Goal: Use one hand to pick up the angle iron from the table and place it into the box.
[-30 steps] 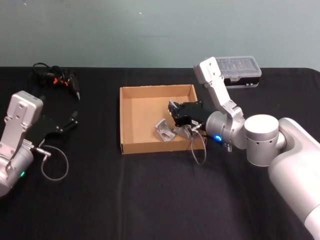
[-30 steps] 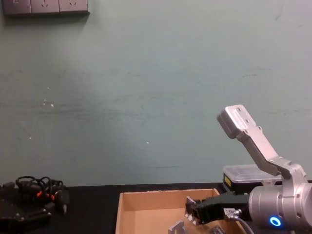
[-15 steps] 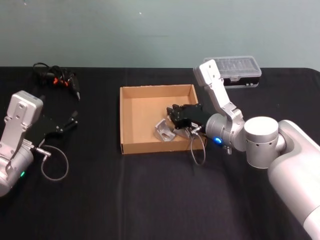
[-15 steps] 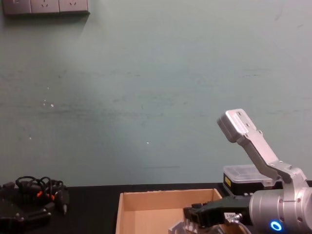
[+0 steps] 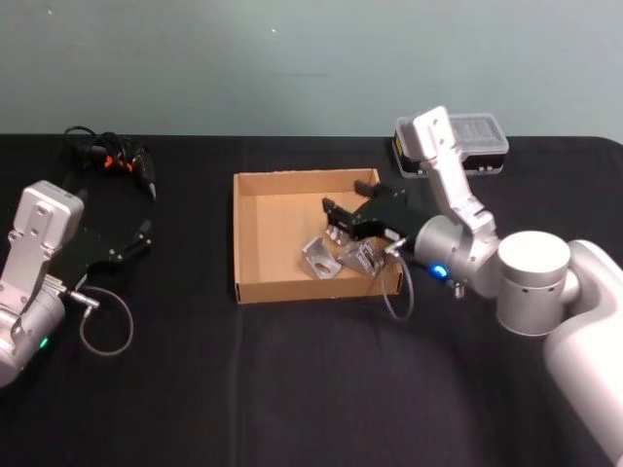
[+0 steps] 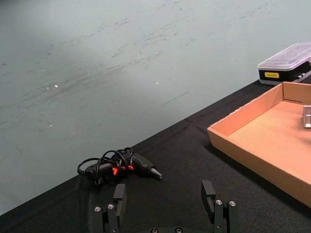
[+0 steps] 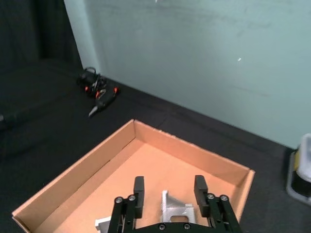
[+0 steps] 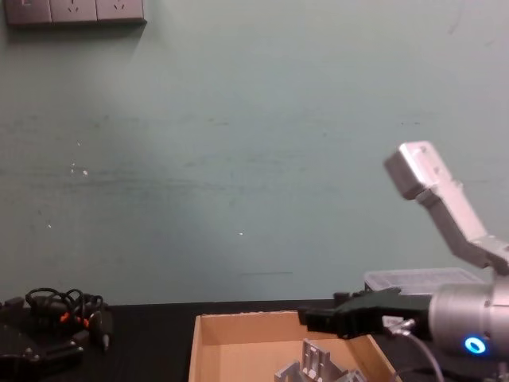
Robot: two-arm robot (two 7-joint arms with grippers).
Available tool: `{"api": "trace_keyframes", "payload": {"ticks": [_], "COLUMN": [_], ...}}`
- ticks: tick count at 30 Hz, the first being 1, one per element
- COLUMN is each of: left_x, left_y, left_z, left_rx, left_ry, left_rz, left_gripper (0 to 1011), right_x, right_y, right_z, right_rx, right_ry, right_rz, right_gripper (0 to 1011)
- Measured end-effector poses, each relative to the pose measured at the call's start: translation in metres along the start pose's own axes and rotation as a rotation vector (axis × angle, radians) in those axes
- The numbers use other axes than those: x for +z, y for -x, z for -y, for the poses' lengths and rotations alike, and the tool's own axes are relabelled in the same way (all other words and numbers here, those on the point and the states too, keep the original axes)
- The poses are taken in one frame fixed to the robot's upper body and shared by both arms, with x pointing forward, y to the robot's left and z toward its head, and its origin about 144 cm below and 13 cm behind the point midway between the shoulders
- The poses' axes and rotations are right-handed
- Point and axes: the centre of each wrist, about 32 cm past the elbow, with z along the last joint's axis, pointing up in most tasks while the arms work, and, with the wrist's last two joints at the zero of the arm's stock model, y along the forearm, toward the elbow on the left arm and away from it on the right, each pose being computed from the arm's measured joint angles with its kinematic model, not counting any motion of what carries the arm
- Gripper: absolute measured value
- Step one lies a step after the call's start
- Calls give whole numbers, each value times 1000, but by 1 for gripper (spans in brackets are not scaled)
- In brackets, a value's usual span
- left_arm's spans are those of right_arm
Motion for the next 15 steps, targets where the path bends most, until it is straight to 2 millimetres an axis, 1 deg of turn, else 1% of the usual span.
{"api": "trace_keyframes", "payload": {"ticks": [1,2,3,4,9,10,12,13,15], "left_x": [0,0,0,0,0,0,0,0,0], "left_y": [0,0,0,0,0,0,0,0,0], "left_z": [0,0,0,0,0,0,0,0,0], "left_rx": [0,0,0,0,0,0,0,0,0], "left_ry": [0,0,0,0,0,0,0,0,0], "left_rz": [0,0,0,0,0,0,0,0,0], "left_gripper": [1011,1011,1011,1011,1011,1011,1011,1011,1011], "right_x": [1,1,1,1,-3,-5,-8,-9,-12], "right_y": [0,-2,-2,-4,-11,-14,-17,-18,-23], "right_z": [2,7,10,16,37,44,50,54,63], "right_rx": [-3,-10,-14,-25,-59,-69,-78,-81,-85], "right_ry": [-7,-19,-26,-40,-70,-77,-79,-82,-83], "right_rz": [0,-3,-4,-7,-11,-11,-11,-11,-5], "right_gripper": [638,700,711,756,893,932,960,1000,1003]}}
